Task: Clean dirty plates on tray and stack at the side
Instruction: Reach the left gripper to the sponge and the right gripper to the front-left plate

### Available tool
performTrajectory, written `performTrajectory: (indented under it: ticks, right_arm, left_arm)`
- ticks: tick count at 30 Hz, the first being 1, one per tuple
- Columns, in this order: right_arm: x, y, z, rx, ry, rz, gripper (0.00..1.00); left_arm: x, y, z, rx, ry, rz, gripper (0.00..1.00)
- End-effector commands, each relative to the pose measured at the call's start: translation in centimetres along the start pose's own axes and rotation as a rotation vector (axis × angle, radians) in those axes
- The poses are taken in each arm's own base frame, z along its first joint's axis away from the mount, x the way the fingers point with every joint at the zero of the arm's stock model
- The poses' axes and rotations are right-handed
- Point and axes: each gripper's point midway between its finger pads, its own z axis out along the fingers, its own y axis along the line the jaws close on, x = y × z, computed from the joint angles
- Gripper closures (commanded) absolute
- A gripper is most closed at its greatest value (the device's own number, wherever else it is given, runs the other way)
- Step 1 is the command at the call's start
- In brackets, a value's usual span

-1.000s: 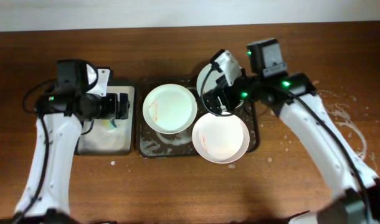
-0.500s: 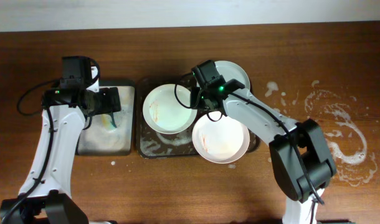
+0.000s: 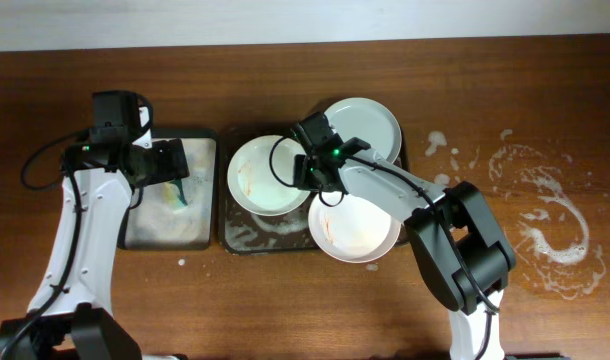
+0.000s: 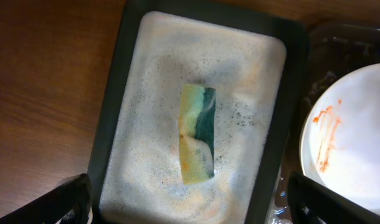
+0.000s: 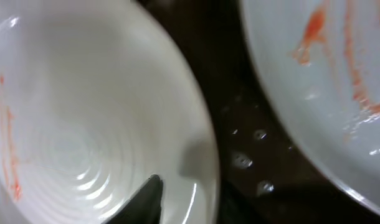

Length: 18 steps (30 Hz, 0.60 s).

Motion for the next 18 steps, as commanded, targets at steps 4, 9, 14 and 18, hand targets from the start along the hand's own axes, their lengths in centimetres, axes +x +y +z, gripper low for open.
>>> performTrajectory:
  ticks: [4,9,14,18]
  right_arm:
    - [0.0,-0.6,0.8,0.043,-0.007,0.007,0.96]
    - [0.6,-0.4,0.8,0.03,0.02,0.007,0.96]
    - [0.4,0.1,0.8,-0.001,0.02,-0.018,0.94]
    - [0.3,0.1,0.8,-0.003,0.017,-0.018,0.94]
  left_arm:
    - [0.2,0.3,1.2,-0.02,0.033,-0.016,0.04]
    - [0.4,0.5,1.3,-0.028,0.044,0.048,0.04]
    - [1.9,-0.1,5.7,-0.021,0.148,0.047,0.83]
    - [2.8,-0.6,8.9,-0.007,0.202,0.04,0.98]
